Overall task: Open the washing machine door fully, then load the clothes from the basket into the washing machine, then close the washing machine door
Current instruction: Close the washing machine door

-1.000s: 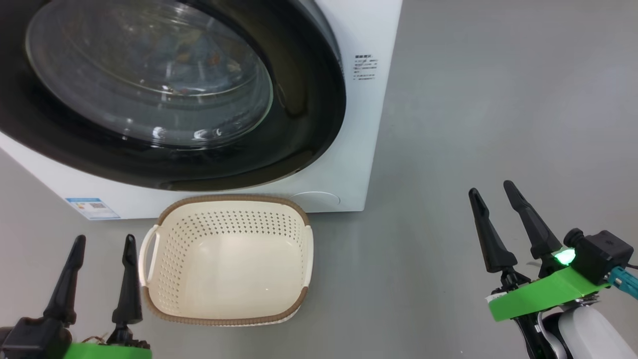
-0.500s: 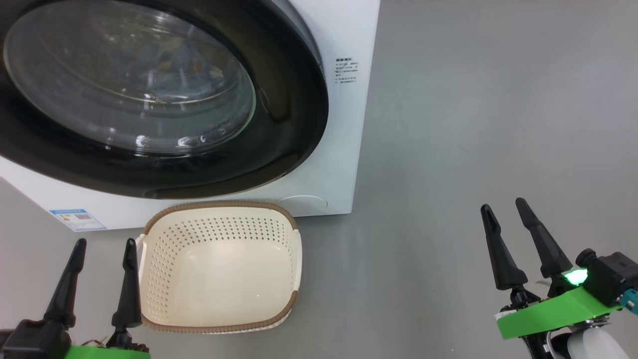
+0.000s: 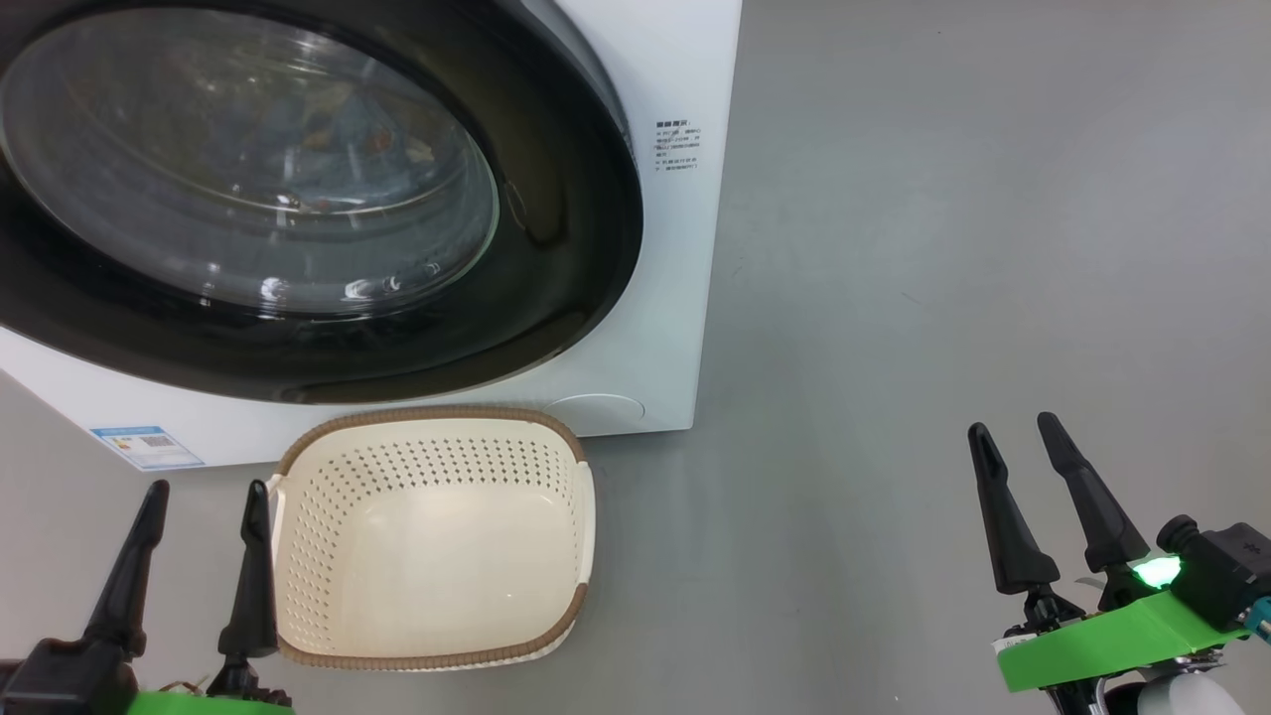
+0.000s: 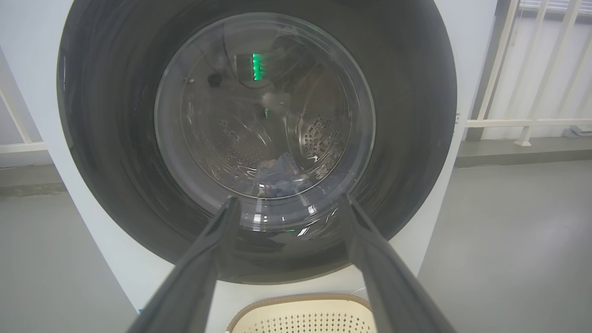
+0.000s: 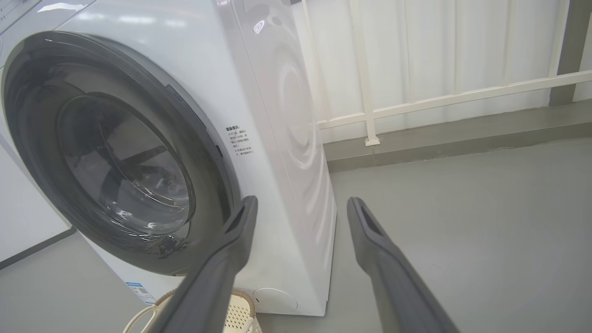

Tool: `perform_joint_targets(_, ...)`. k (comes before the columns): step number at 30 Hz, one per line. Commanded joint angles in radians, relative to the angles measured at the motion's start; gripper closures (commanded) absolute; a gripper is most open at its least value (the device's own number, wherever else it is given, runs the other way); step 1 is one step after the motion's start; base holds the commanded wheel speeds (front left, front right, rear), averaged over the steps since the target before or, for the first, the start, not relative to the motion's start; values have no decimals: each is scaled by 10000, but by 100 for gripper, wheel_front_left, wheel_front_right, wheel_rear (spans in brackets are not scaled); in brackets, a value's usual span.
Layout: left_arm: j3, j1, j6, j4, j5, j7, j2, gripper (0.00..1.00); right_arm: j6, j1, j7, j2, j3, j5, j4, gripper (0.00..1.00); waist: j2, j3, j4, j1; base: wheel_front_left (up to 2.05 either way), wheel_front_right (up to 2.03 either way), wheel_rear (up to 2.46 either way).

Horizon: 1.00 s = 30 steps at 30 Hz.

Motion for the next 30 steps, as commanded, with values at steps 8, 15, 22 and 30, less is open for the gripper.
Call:
perform_joint_targets(8,285,-78,-21,-125,-60,-65,244,0,-27,-2,-80,-89,100,-182,-294,0,0,41,43,0,0,0,0)
perform_joint_targets(15,311,-77,-21,-132,-73,-65,236,0,-27,-1,-80,-80,74,-186,-300,0,0,45,66,0,0,0,0)
perform_joint_targets(22,337,-63,-21,-132,-71,-65,207,0,-27,7,-80,-77,56,-201,-296,0,0,28,82,0,0,0,0)
perform_joint_targets(30,323,-72,-21,-143,-82,-65,187,0,-27,-22,-80,-104,52,-192,-289,0,0,53,112,0,0,0,0)
